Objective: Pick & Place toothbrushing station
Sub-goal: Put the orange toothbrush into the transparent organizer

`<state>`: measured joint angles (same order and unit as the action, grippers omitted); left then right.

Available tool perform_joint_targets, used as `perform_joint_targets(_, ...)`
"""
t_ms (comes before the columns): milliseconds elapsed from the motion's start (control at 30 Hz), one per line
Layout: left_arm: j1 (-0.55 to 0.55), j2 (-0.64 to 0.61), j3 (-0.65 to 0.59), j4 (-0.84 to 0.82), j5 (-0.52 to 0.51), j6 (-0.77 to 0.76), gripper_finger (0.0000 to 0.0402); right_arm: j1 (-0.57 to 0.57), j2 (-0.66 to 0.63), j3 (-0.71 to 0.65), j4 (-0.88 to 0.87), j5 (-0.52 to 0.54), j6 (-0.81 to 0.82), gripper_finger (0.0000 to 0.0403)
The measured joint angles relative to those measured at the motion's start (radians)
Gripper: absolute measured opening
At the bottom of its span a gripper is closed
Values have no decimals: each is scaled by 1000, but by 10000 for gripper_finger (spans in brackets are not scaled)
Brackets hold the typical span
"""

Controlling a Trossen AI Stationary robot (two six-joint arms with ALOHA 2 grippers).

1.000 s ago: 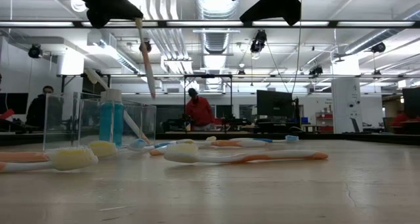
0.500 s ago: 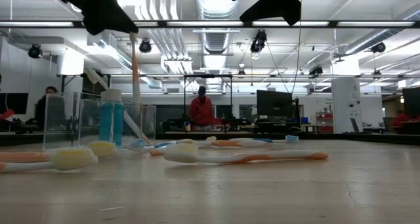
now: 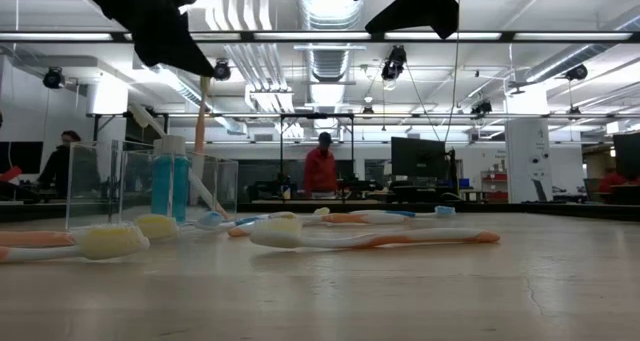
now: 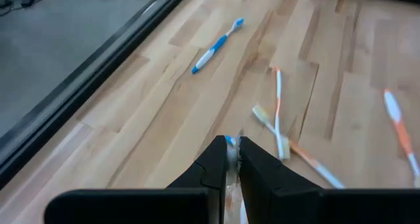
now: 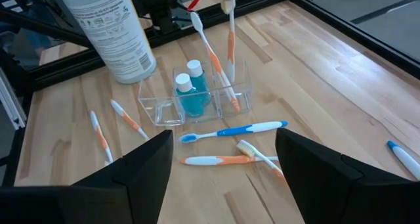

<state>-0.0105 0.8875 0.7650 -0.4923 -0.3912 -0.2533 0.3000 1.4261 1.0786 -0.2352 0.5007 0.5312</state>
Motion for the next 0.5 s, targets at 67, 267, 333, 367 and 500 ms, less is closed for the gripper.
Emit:
perform_joint_targets(67, 0, 16, 0, 0, 0, 19, 28, 0, 0, 0, 0, 0, 0, 261)
perform_joint_targets(267, 0, 53, 0, 1, -2, 15, 46, 1, 0, 0, 0, 0, 0, 253)
perform_joint_targets(333, 0, 61, 0, 3, -12, 9, 55, 1, 0, 0, 0, 0, 0, 251)
perform_joint_targets(367, 0, 63, 0, 3, -18, 8, 58, 1, 0, 0, 0, 0, 0, 251)
perform_joint_targets(500, 0, 69, 0, 0, -59, -3, 71, 1, 0, 0, 0, 0, 0, 254)
